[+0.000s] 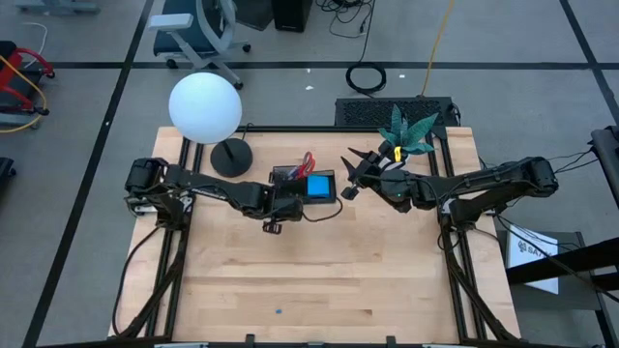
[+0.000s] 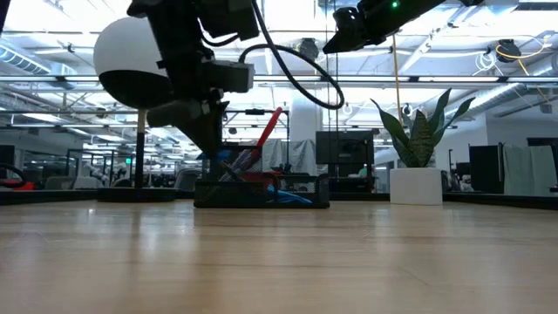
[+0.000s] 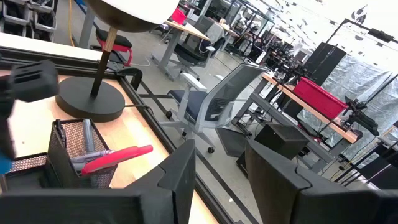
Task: Pick and place office supplies into organizer
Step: Put the blue eraser into the black mesh organizer, then put the blue binder clip into the black mesh organizer
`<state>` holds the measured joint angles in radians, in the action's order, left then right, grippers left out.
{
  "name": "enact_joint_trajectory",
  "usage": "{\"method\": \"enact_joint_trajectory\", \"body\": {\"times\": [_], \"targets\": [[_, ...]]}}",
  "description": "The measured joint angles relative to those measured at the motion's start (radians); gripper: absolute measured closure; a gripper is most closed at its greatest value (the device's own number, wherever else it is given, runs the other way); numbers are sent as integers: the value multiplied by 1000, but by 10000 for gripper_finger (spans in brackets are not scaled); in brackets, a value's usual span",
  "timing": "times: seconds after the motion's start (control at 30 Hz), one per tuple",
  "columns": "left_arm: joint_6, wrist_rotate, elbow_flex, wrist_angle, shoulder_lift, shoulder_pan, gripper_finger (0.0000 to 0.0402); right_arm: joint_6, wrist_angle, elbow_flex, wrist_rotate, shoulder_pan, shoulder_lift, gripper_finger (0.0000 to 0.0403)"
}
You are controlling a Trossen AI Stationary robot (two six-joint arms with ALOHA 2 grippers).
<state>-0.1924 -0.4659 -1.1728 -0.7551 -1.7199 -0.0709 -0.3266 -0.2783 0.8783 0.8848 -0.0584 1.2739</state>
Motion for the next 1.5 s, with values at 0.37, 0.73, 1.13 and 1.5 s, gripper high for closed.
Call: {"method": "enact_joint_trajectory", "body": {"times": [0.37,0.73,1.13,1.5], "targets": [[-44,-15,0,44,0,81,309,0,0,0,0,0,0,271],[-83,3,-1,79,0,128,309,-3,0,0,0,0,0,271],[-83,26,-1,76,1,140,266,-3,0,0,0,0,0,271],[-37,23,-1,78,1,135,220,-3,0,0,0,0,0,271]]}}
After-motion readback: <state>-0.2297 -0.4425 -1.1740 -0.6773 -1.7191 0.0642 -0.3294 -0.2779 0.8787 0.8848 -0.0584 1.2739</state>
